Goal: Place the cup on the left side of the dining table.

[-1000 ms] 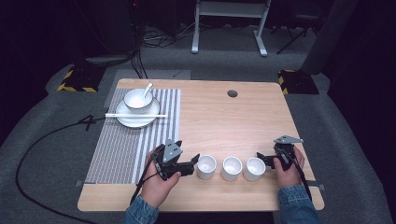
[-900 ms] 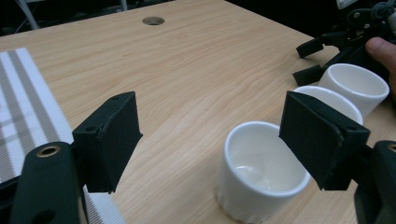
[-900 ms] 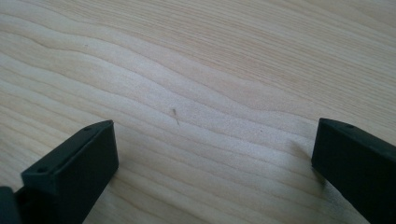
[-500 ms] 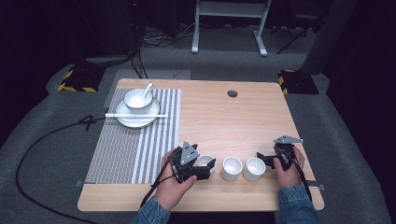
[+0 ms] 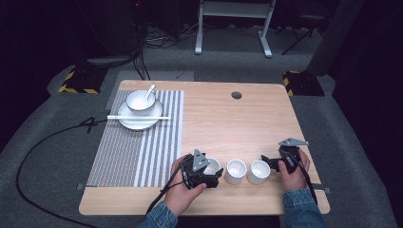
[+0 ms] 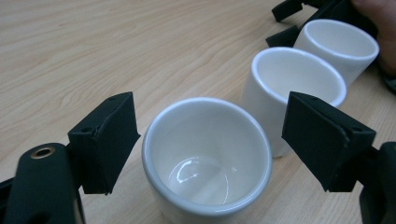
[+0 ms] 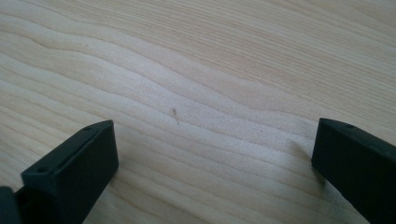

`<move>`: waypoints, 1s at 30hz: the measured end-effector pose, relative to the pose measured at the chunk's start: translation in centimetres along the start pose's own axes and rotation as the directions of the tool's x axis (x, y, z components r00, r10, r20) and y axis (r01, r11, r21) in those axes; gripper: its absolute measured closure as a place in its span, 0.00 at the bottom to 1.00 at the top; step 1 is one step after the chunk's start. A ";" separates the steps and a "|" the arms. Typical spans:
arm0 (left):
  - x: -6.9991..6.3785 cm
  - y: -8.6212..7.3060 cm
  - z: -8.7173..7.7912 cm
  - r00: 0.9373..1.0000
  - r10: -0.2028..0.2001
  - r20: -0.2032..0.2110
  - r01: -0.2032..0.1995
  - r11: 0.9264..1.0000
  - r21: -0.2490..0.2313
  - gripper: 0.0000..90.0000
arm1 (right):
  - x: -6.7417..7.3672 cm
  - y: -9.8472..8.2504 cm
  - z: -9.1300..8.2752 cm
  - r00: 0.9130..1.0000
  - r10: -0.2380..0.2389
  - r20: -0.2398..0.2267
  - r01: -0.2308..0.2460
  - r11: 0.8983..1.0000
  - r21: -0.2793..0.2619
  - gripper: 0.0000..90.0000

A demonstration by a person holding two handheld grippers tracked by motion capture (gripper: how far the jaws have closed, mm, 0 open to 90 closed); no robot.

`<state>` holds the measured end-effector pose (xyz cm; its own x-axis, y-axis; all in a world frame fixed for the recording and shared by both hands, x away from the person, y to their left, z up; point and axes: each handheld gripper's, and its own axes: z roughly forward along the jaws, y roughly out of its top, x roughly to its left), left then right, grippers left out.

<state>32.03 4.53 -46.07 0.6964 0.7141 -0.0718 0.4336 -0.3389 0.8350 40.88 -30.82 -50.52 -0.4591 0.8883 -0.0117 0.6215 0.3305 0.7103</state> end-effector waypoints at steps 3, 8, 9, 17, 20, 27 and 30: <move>0.0 -0.5 0.6 1.000 -0.006 -0.005 0.006 1.000 0.022 0.21 | 0.0 0.0 0.0 1.000 0.000 0.000 0.000 1.000 0.000 0.00; 0.0 -1.0 1.1 1.000 -0.009 -0.010 0.009 0.999 0.038 0.21 | 0.0 0.0 0.0 1.000 0.000 0.000 0.000 1.000 0.000 0.00; 0.0 -1.3 1.4 1.000 0.002 -0.013 -0.002 0.999 0.053 0.21 | 0.0 0.0 0.0 1.000 0.000 0.000 0.000 1.000 0.000 0.00; 0.1 -2.2 2.2 1.000 0.021 -0.009 -0.021 0.999 0.047 0.30 | 0.0 0.0 0.0 1.000 0.000 0.000 0.000 1.000 0.000 0.00; 0.2 -2.2 2.2 0.999 0.034 0.001 -0.034 0.998 0.044 0.30 | 0.0 0.0 0.0 1.000 0.000 0.000 0.000 1.000 0.000 0.00; 0.4 -2.2 2.2 0.999 0.044 0.017 -0.044 0.998 0.042 0.30 | 0.0 0.0 0.0 1.000 0.000 0.000 0.000 1.000 0.000 0.00; 0.3 -2.1 2.2 0.999 0.052 0.015 -0.053 0.997 0.048 0.30 | 0.0 0.0 0.0 1.000 0.000 0.000 0.000 1.000 0.000 0.00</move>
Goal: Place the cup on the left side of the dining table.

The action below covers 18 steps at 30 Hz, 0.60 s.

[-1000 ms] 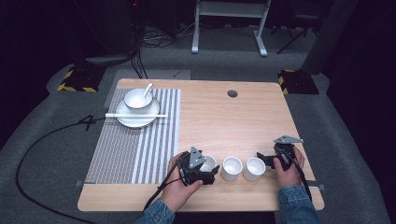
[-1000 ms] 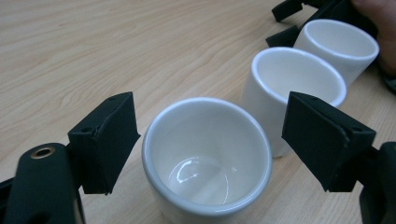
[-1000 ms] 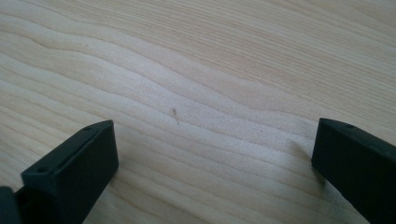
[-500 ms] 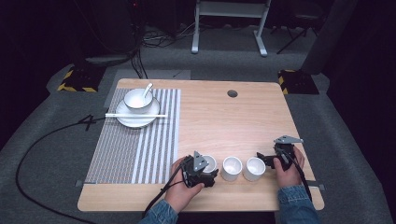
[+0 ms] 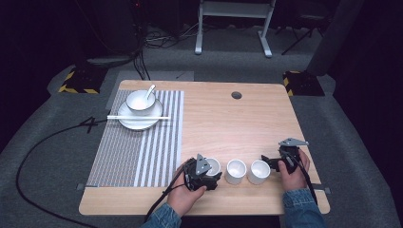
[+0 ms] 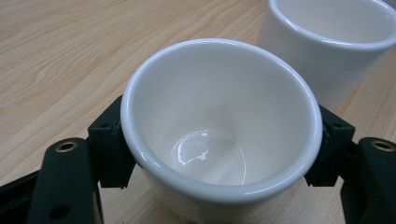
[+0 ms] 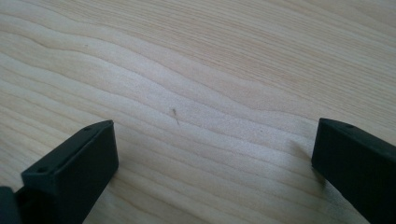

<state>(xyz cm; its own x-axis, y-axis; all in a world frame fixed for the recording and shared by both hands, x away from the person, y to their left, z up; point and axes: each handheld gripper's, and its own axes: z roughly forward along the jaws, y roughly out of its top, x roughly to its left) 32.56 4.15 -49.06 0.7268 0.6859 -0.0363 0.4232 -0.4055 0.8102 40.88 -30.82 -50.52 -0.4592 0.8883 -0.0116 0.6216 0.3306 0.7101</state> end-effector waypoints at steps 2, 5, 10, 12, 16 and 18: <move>-0.1 0.1 -0.1 1.000 0.002 0.003 -0.003 1.000 0.009 0.30 | 0.0 0.0 0.0 1.000 0.000 0.000 0.000 1.000 0.000 0.00; -0.1 0.2 -0.2 1.000 0.004 0.011 -0.004 1.000 0.013 0.30 | 0.0 0.0 0.0 1.000 0.000 0.000 0.000 1.000 0.000 0.00; -0.1 0.7 -0.8 1.000 -0.001 0.023 0.001 1.000 0.013 0.30 | 0.0 0.0 0.0 1.000 0.000 0.000 0.000 1.000 0.000 0.00; 0.0 1.0 -1.1 1.000 0.000 0.021 0.000 1.000 0.005 0.30 | 0.0 0.0 0.0 1.000 0.000 0.000 0.000 1.000 0.000 0.00; 0.6 1.7 -1.8 1.000 -0.016 0.008 0.016 1.000 -0.010 0.30 | 0.0 0.0 0.0 1.000 0.000 0.000 0.000 1.000 0.000 0.00; 0.9 2.0 -2.1 1.000 -0.020 0.007 0.020 1.000 -0.009 0.30 | 0.0 0.0 0.0 1.000 0.000 0.000 0.000 1.000 0.000 0.00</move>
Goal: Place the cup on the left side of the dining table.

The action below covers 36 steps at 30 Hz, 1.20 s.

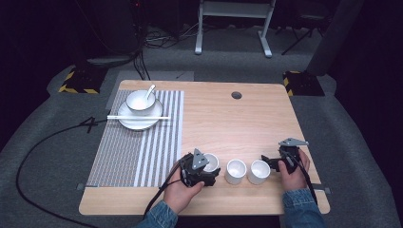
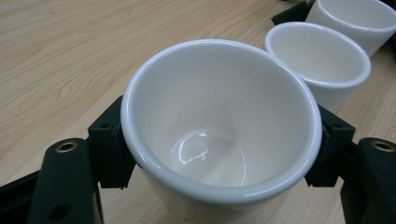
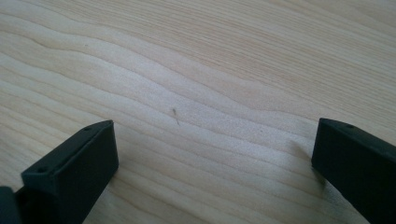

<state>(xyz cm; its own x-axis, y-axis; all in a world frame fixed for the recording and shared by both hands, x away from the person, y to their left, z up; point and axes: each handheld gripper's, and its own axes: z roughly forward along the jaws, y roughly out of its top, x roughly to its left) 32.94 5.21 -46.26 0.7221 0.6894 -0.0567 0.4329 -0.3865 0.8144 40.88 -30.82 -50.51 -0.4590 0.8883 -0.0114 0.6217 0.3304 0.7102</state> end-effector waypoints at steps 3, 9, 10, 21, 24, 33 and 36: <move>0.3 0.4 -0.4 1.000 0.002 -0.004 -0.002 1.000 -0.004 0.30 | 0.0 0.0 0.0 1.000 0.000 0.000 0.000 1.000 0.000 0.00; 0.9 1.4 -1.5 1.000 -0.010 -0.010 0.010 1.000 -0.017 0.30 | 0.0 0.0 0.0 1.000 0.000 0.000 0.000 1.000 0.000 0.00; 0.9 1.4 -1.5 1.000 -0.010 -0.010 0.010 1.000 -0.017 0.30 | 0.0 0.0 0.0 1.000 0.000 0.000 0.000 1.000 0.000 0.00; 2.9 3.3 -3.0 0.999 -0.026 -0.046 0.023 0.999 -0.049 0.30 | 0.0 0.0 0.0 1.000 0.000 0.000 0.000 1.000 0.000 0.00; 3.6 3.3 -3.2 0.998 -0.043 -0.052 0.041 0.998 -0.052 0.30 | 0.0 0.0 0.0 1.000 0.000 0.000 0.000 1.000 0.000 0.00; 6.5 3.4 -4.3 0.990 -0.062 -0.130 0.056 0.997 -0.056 0.30 | 0.0 0.0 0.0 1.000 0.000 0.000 0.000 1.000 0.000 0.00; 7.7 3.1 -4.9 0.985 -0.079 -0.154 0.070 0.996 -0.062 0.30 | 0.0 0.0 0.0 1.000 0.000 0.000 0.000 1.000 0.000 0.00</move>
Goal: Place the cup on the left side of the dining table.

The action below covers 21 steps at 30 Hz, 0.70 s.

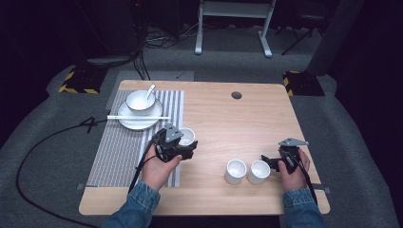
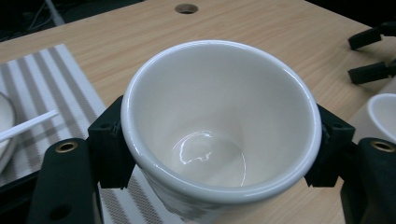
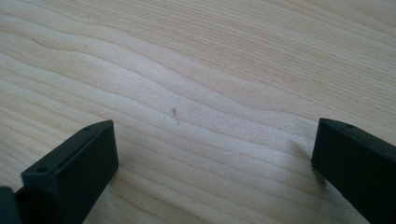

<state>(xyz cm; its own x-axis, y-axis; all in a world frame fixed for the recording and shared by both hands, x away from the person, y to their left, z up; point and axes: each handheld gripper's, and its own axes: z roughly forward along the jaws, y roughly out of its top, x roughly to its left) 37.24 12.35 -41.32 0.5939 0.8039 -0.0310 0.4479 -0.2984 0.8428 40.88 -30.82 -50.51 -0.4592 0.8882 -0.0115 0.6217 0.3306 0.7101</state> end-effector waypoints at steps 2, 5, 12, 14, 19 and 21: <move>0.5 -0.1 -0.2 1.000 -0.005 -0.010 0.005 1.000 -0.003 0.30 | 0.0 0.0 0.0 1.000 0.000 0.000 0.000 1.000 0.000 0.00; 2.4 -0.5 -0.7 0.998 -0.031 -0.052 0.030 1.000 -0.003 0.30 | 0.0 0.0 0.0 1.000 0.000 0.000 0.000 1.000 0.000 0.00; 5.4 -1.3 -1.2 0.991 -0.070 -0.117 0.070 0.998 -0.003 0.30 | 0.0 0.0 0.0 1.000 0.000 0.000 0.000 1.000 0.000 0.00; 5.8 -1.4 -1.3 0.989 -0.076 -0.127 0.075 0.997 -0.007 0.30 | 0.0 0.0 0.0 1.000 0.000 0.000 0.000 1.000 0.000 0.00; 7.9 -1.9 -1.4 0.980 -0.103 -0.169 0.104 0.995 -0.003 0.30 | 0.0 0.0 0.0 1.000 0.000 0.000 0.000 1.000 0.000 0.00; 8.4 -2.1 -1.2 0.978 -0.104 -0.183 0.105 0.994 -0.003 0.30 | 0.0 0.0 0.0 1.000 0.000 0.000 0.000 1.000 0.000 0.00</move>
<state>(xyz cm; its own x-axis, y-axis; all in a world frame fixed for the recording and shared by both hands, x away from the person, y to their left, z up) 40.50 20.35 -42.66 0.4116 0.9112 -0.0195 0.5056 -0.2105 0.8367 40.88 -30.82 -50.51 -0.4593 0.8882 -0.0118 0.6215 0.3308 0.7102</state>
